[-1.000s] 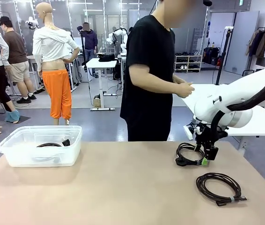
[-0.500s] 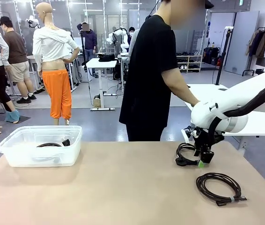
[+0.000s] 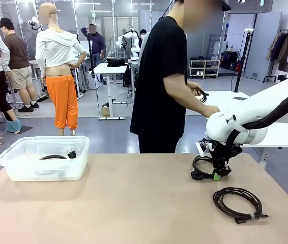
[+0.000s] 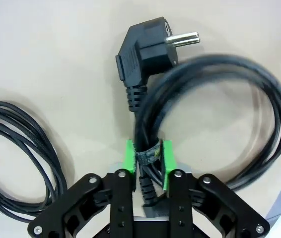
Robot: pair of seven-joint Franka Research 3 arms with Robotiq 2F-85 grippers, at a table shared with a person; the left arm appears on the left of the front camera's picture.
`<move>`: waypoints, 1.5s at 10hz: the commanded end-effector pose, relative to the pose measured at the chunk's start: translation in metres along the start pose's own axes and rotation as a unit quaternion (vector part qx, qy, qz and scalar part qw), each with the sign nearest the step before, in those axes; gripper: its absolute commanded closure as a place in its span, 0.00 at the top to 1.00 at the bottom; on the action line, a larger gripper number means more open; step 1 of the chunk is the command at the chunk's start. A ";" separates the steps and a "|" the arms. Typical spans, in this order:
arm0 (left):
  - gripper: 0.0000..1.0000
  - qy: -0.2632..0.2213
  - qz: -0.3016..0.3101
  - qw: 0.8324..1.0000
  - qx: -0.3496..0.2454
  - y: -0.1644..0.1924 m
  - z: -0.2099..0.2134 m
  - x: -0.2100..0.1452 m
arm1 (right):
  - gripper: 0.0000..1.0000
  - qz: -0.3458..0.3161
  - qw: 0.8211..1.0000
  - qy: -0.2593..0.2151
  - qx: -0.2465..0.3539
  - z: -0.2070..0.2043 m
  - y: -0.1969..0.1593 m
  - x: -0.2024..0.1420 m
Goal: Organize and store the cables.
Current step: Place the Power Cable into the Organizing box.
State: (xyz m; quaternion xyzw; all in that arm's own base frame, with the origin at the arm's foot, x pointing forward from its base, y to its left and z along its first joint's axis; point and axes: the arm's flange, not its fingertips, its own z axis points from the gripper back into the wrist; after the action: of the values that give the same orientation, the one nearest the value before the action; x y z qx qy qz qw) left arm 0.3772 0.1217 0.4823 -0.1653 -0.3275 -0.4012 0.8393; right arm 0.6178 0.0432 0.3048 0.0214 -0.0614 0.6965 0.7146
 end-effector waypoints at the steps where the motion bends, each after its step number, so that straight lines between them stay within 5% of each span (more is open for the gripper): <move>1: 0.91 0.002 0.010 1.000 -0.004 0.001 0.003 0.004 | 0.00 -0.015 1.000 0.003 -0.004 0.008 0.002 0.006; 4: 0.91 0.002 0.010 1.000 -0.004 0.001 0.003 0.004 | 0.00 -0.031 0.999 -0.029 -0.004 0.068 0.009 0.025; 7: 0.91 0.002 0.010 1.000 -0.004 0.001 0.003 0.004 | 0.00 0.009 1.000 0.001 -0.008 0.119 0.032 0.101; 12: 0.91 0.002 0.010 1.000 -0.004 0.001 0.003 0.004 | 0.00 0.055 0.998 -0.021 -0.009 0.078 0.105 0.245; 15: 0.91 0.002 0.010 1.000 -0.004 0.001 0.003 0.004 | 0.00 0.067 0.996 -0.041 0.033 0.038 0.129 0.268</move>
State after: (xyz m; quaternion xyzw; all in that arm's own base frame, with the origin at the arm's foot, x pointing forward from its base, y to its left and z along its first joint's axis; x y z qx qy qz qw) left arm 0.3774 0.1213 0.4826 -0.1648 -0.3269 -0.4017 0.8394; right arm 0.4917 0.3106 0.3705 0.0572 -0.0653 0.7552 0.6497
